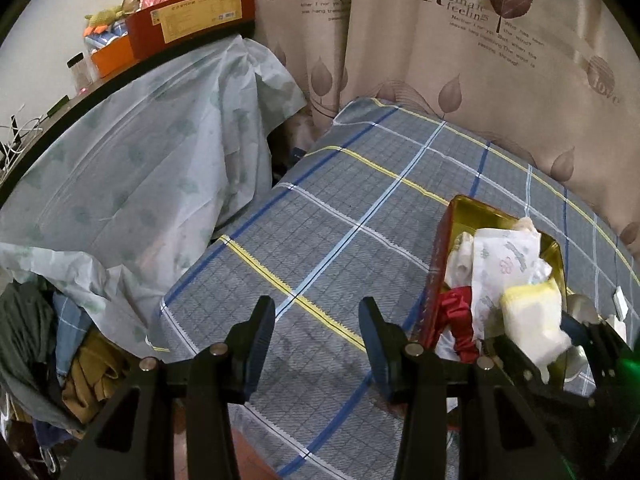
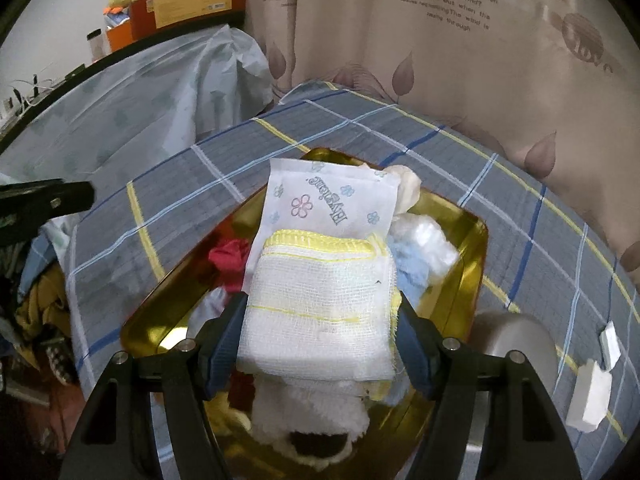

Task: Organize soft objects
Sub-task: 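Carry the yellow-edged gauze towel into the gold tray and open the right gripper, then grasp the white cotton wad with the right gripper and lift it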

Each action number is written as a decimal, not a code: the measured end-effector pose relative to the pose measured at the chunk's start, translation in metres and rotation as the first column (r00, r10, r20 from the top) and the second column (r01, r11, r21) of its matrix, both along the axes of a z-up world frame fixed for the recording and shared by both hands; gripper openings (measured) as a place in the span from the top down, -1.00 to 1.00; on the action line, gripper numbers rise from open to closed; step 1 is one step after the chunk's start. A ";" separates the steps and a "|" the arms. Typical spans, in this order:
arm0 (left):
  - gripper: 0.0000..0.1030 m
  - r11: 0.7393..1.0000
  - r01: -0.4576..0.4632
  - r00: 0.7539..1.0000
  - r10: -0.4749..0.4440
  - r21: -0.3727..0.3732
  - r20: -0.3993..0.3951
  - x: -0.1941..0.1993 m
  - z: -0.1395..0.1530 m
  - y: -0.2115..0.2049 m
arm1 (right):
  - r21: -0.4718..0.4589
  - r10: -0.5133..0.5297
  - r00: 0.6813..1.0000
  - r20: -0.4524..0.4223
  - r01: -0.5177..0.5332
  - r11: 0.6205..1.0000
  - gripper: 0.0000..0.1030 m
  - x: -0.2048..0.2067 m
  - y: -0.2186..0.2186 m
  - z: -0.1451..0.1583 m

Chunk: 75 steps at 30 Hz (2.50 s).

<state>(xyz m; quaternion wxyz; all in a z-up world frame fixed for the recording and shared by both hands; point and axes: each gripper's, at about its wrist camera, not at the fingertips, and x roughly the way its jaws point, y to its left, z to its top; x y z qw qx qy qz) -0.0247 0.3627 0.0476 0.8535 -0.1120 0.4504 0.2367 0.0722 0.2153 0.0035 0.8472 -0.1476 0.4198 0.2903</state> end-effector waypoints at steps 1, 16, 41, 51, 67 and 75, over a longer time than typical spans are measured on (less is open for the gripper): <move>0.14 1.000 0.000 1.000 0.000 -0.001 0.001 -0.001 0.000 0.000 | -0.003 -0.004 1.000 0.003 0.004 1.000 -0.28 0.002 0.002 -0.001; 0.14 1.000 0.009 1.000 -0.009 -0.029 0.007 -0.003 0.003 -0.002 | 0.042 -0.007 0.999 0.054 0.005 0.999 -0.73 -0.005 0.003 0.013; 0.14 0.997 0.078 0.996 -0.077 0.010 -0.044 0.009 -0.016 -0.044 | 0.113 -0.307 0.950 0.057 0.299 0.948 -0.74 -0.001 -0.226 0.031; 0.14 0.996 0.068 0.996 -0.064 0.062 -0.067 0.008 -0.017 -0.049 | 0.049 -0.427 0.904 -0.009 0.427 0.903 -0.74 0.055 -0.337 -0.009; 0.14 0.990 0.109 0.986 -0.096 0.088 -0.138 0.018 -0.008 -0.072 | -0.014 -0.321 0.939 -0.122 0.322 0.947 -0.46 0.159 -0.357 -0.056; 0.14 0.984 0.158 0.977 -0.144 0.083 -0.154 0.036 -0.016 -0.094 | 0.005 -0.301 0.950 -0.087 0.302 0.953 0.02 0.164 -0.358 -0.069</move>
